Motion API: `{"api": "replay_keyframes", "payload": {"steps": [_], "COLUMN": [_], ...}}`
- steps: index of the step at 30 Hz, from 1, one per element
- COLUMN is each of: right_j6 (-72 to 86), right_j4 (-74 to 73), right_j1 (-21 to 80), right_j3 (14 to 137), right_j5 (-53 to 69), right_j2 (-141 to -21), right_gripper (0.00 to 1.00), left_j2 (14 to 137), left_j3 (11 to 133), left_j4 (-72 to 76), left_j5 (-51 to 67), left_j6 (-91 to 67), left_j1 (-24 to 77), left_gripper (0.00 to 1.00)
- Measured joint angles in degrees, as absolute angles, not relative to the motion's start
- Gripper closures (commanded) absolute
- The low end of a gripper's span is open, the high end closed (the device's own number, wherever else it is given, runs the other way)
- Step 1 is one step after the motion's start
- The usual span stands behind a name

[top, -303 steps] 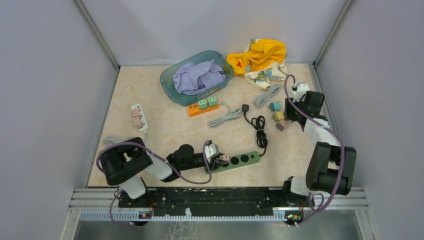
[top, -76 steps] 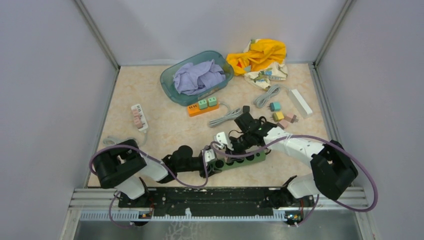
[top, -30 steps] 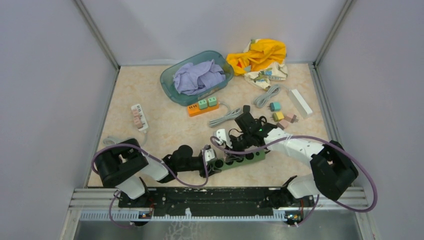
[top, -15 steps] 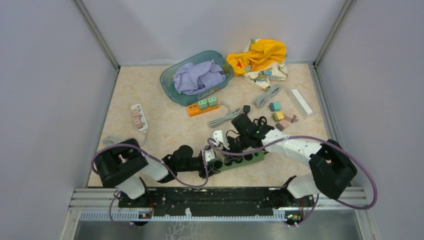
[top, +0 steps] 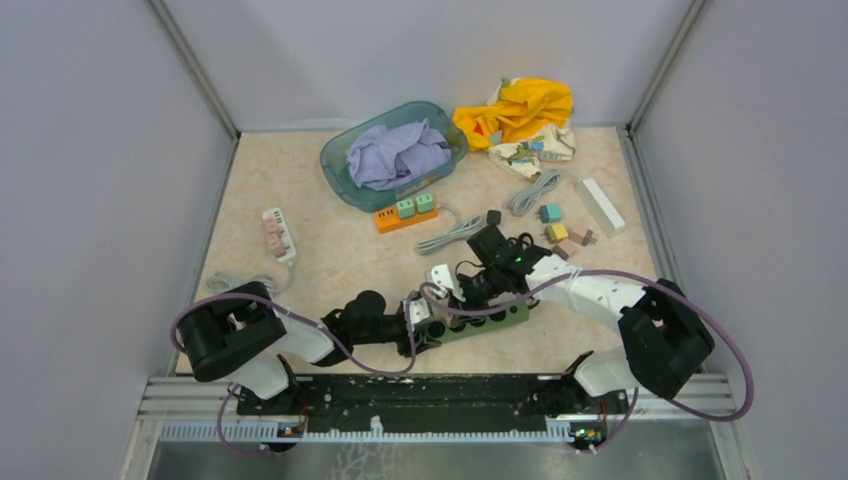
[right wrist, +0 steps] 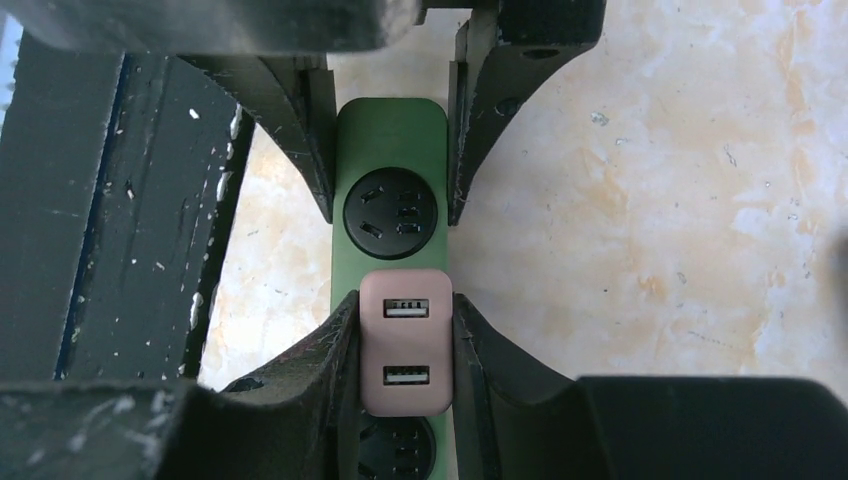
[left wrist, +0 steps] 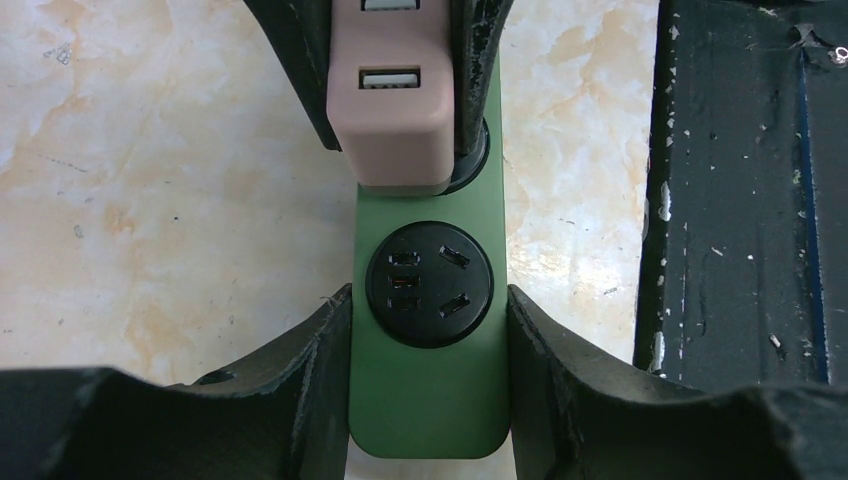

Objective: Pull the plug off the socket
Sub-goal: Remove the plug from the socket.

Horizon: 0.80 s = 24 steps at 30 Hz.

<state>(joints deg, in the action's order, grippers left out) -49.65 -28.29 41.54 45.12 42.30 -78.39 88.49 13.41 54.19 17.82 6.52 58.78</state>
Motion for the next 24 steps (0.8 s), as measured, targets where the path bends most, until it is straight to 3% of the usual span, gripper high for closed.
{"api": "replay_keyframes", "payload": {"steps": [12,24], "right_j6": [-39.3,-49.1], "right_j4": [-21.8,-27.6], "right_j1": [45.3,39.8], "right_j3": [43.5,44.4], "right_j5": [35.2,44.1], "right_j2": [-78.4,-78.0], "right_gripper": [1.00,1.00], "left_j2": [88.0,87.9], "left_j3": [13.5,14.8], "left_j4": [51.0,51.4], "left_j5": [18.1,18.1], "left_j6": [7.0,7.1], "left_j1": [58.7,58.8], "left_gripper": [1.00,1.00]}}
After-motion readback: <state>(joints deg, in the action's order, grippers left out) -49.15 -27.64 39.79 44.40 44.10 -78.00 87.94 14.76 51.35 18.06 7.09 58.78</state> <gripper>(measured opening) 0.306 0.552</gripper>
